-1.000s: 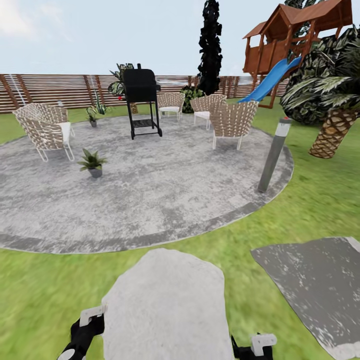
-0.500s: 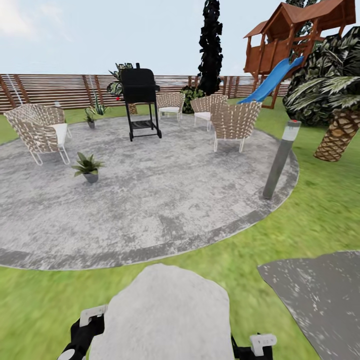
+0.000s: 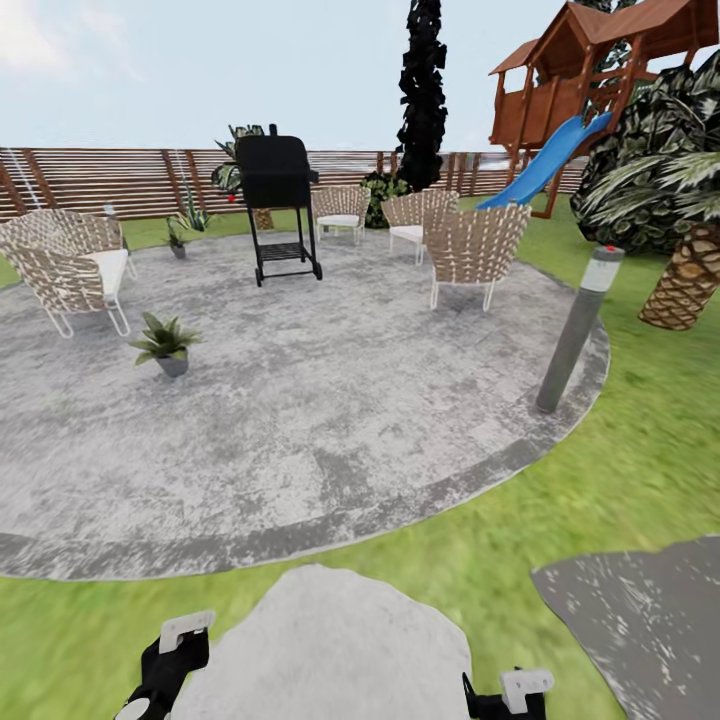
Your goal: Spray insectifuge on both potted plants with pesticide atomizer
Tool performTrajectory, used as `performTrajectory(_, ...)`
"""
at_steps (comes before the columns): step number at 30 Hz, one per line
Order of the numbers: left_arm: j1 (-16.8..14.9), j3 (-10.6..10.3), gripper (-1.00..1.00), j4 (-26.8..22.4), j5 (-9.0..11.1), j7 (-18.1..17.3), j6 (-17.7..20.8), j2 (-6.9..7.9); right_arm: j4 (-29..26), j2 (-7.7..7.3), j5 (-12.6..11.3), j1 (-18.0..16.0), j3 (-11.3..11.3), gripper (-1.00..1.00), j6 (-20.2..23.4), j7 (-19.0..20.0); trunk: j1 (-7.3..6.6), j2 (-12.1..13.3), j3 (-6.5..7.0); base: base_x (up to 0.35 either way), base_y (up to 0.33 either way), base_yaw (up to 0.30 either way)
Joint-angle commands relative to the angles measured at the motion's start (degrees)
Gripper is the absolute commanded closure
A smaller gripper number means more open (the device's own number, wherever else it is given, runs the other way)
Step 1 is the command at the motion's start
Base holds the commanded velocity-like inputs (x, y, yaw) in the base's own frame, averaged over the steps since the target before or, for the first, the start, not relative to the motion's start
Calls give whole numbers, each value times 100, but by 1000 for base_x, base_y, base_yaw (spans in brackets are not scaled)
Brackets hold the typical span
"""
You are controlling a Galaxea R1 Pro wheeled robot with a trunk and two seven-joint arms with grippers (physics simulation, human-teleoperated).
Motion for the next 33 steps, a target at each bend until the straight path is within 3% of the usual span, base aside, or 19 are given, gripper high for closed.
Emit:
performTrajectory(1,-3,3,100,4,6,7,-19,-1,3,-2,39,-1,0,-100,-15,-2,2,-1,-5,339,0,0)
performTrajectory(33,-3,3,100,4,6,7,-19,-1,3,-2,39,-2,0,-100,-15,-2,2,-1,-5,339,0,12)
